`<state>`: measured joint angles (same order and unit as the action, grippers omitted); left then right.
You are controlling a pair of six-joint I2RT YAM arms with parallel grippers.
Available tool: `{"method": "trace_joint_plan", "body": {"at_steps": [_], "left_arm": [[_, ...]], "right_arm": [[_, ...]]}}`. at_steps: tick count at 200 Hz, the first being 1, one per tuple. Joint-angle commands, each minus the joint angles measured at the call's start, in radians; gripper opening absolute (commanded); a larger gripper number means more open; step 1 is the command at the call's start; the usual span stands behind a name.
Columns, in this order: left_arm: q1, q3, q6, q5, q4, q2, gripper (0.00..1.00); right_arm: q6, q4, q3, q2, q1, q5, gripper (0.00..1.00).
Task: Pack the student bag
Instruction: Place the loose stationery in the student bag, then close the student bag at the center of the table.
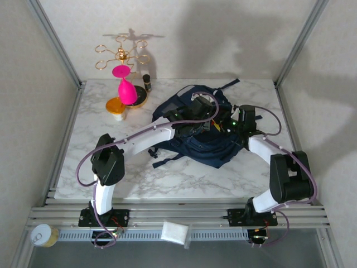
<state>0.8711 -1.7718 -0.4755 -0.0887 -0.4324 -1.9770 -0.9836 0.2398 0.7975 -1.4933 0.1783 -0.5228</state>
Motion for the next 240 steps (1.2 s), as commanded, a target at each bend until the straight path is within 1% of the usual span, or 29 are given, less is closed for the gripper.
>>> {"method": "trace_joint_plan", "body": {"at_steps": [1, 16, 38, 49, 66, 82, 97, 106, 110, 115, 123, 132, 139, 148, 155, 162, 174, 186, 198, 215, 227, 240], "left_arm": [[-0.021, 0.015, -0.047, -0.01, 0.085, 0.049, 0.0], [-0.023, 0.02, -0.058, 0.011, 0.085, 0.05, 0.0], [-0.024, 0.053, -0.067, 0.033, 0.108, 0.061, 0.0], [-0.024, 0.055, -0.069, 0.045, 0.105, 0.06, 0.0], [-0.024, 0.07, -0.074, 0.096, 0.133, 0.06, 0.0], [-0.022, 0.079, -0.077, 0.122, 0.153, 0.053, 0.0], [-0.021, 0.076, -0.076, 0.146, 0.15, 0.044, 0.0], [-0.017, 0.079, -0.069, 0.159, 0.142, 0.042, 0.0], [-0.015, 0.08, -0.064, 0.166, 0.139, 0.043, 0.04], [-0.015, 0.085, -0.059, 0.186, 0.135, 0.048, 0.11], [-0.022, 0.101, -0.054, 0.249, 0.151, 0.063, 0.26], [-0.034, 0.13, -0.065, 0.316, 0.186, 0.095, 0.39], [-0.044, 0.164, -0.083, 0.355, 0.225, 0.131, 0.46], [-0.063, 0.226, -0.11, 0.4, 0.289, 0.186, 0.52], [-0.081, 0.279, -0.133, 0.428, 0.333, 0.233, 0.56], [-0.103, 0.333, -0.154, 0.432, 0.371, 0.282, 0.58], [-0.141, 0.419, -0.17, 0.403, 0.406, 0.355, 0.63], [-0.182, 0.486, -0.173, 0.368, 0.407, 0.403, 0.68], [-0.233, 0.529, -0.187, 0.362, 0.389, 0.413, 0.7], [-0.29, 0.585, -0.222, 0.36, 0.387, 0.404, 0.71], [-0.309, 0.637, -0.257, 0.363, 0.436, 0.399, 0.71], [-0.313, 0.689, -0.29, 0.345, 0.501, 0.388, 0.72]], "right_arm": [[0.101, -0.176, -0.003, 0.07, -0.029, 0.0, 0.51], [0.131, -0.224, -0.021, 0.112, -0.057, -0.029, 0.53], [0.162, -0.26, -0.046, 0.159, -0.131, -0.15, 0.54], [0.201, -0.327, -0.039, 0.185, -0.17, -0.154, 0.53], [0.259, -0.402, -0.014, 0.22, -0.195, -0.104, 0.49], [0.253, -0.402, 0.006, 0.201, -0.201, -0.121, 0.37], [0.229, -0.374, 0.017, 0.18, -0.202, -0.149, 0.34], [0.238, -0.389, 0.031, 0.181, -0.201, -0.147, 0.33], [0.251, -0.406, 0.042, 0.186, -0.201, -0.136, 0.33], [0.268, -0.432, 0.058, 0.195, -0.2, -0.12, 0.33], [0.306, -0.502, 0.088, 0.209, -0.2, -0.072, 0.34], [0.35, -0.577, 0.12, 0.224, -0.196, -0.012, 0.37], [0.377, -0.634, 0.141, 0.232, -0.194, 0.028, 0.38], [0.407, -0.698, 0.161, 0.241, -0.187, 0.077, 0.39], [0.421, -0.737, 0.168, 0.251, -0.177, 0.102, 0.39], [0.423, -0.767, 0.168, 0.267, -0.16, 0.134, 0.4], [0.405, -0.793, 0.151, 0.298, -0.105, 0.197, 0.42], [0.359, -0.787, 0.116, 0.322, -0.025, 0.234, 0.44], [0.306, -0.754, 0.081, 0.329, 0.05, 0.244, 0.45], [0.237, -0.685, 0.042, 0.323, 0.141, 0.268, 0.46], [0.222, -0.645, 0.033, 0.297, 0.176, 0.269, 0.47], [0.241, -0.6, 0.03, 0.256, 0.177, 0.256, 0.48]]}}
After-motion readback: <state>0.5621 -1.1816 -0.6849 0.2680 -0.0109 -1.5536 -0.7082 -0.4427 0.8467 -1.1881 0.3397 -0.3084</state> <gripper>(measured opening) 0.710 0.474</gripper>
